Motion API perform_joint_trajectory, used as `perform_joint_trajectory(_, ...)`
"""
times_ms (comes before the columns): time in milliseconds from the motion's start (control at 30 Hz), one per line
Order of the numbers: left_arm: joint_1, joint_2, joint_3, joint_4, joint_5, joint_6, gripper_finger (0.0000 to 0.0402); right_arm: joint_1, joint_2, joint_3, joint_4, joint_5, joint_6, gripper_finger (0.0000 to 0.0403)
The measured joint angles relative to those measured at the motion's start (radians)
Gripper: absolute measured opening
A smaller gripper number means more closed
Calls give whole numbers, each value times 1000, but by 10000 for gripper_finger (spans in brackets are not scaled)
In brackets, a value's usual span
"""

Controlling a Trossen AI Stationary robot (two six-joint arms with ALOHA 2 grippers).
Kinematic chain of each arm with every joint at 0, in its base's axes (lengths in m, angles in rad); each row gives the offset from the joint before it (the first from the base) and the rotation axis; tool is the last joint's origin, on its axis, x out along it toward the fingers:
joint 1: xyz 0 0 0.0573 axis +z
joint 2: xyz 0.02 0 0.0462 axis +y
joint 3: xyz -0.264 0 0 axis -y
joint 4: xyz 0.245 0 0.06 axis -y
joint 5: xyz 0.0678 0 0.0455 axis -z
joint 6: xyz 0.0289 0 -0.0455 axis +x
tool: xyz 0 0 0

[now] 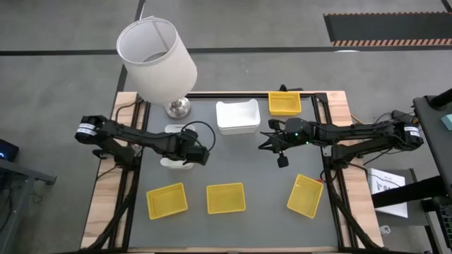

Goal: Stack baskets by color
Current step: Stack the white bin on the stacked white bins

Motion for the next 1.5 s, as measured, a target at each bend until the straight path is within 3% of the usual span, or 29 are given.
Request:
perform_joint_trajectory(100, 10, 0, -34, 77, -1, 1, 166, 0, 0, 0, -1, 0, 2, 9)
perform_joint_trajectory(700, 31, 94, -125, 169, -1, -50, 162, 0, 0, 0, -3, 0, 5, 9)
perform_joint_trajectory(1267, 31, 98, -126, 168, 0, -51, 13, 0, 0, 0, -3, 0, 7, 9)
perform_joint_trajectory(1500, 31, 96, -126, 168, 0, -51, 2, 0, 0, 0, -4, 0, 7, 9)
